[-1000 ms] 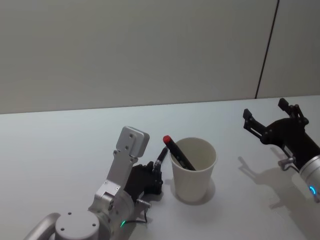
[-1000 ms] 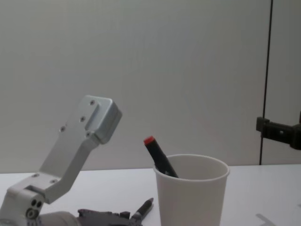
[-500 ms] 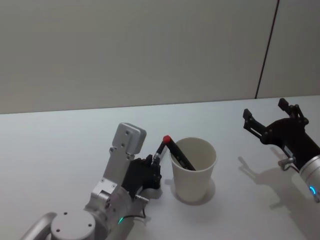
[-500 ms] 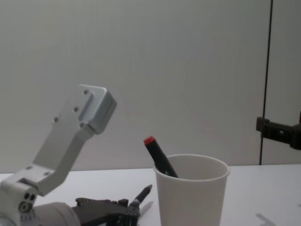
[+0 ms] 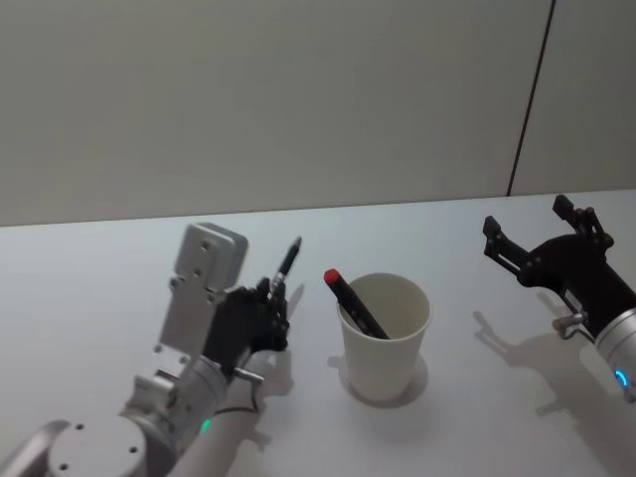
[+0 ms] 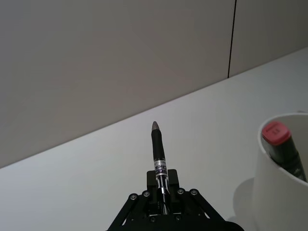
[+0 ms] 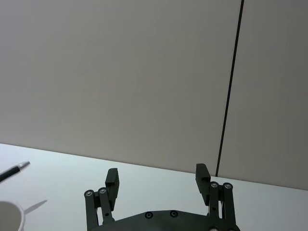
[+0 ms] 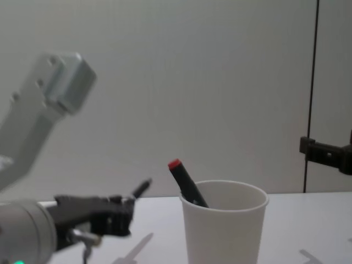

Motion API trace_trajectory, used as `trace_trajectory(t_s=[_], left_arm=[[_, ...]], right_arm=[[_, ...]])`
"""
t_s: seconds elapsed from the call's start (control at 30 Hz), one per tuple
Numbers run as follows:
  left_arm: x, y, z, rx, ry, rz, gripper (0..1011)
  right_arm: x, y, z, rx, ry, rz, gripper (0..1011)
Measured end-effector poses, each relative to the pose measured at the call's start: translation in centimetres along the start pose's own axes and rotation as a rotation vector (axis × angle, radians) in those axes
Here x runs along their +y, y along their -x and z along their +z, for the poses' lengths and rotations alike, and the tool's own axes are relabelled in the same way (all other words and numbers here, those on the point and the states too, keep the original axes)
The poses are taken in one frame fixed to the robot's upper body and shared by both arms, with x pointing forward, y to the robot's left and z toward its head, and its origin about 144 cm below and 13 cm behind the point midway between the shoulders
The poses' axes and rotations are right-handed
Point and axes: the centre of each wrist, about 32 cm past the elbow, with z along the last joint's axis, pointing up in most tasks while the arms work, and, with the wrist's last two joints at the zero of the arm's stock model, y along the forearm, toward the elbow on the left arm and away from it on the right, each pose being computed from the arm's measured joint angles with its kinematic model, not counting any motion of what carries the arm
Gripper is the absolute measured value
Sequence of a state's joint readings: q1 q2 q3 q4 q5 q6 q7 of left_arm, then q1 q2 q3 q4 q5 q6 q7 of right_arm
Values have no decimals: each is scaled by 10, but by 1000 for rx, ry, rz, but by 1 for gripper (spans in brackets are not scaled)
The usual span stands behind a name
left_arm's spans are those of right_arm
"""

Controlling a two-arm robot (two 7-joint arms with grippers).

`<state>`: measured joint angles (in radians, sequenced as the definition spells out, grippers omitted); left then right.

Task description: Place the pen into the pen holder.

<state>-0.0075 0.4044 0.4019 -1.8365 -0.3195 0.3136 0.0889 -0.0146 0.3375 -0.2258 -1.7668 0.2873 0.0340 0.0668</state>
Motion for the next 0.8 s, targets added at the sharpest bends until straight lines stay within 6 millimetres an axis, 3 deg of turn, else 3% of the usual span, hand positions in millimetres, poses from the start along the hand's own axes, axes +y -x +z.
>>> trace_trajectory(t_s=[0.63, 0.8], left_arm=[[29, -28, 69, -57, 234, 2, 136], [32, -30, 79, -64, 274, -16, 136]], right_arm=[[0, 0, 0, 0, 0, 0, 1001], [0, 0, 0, 0, 0, 0, 1001]])
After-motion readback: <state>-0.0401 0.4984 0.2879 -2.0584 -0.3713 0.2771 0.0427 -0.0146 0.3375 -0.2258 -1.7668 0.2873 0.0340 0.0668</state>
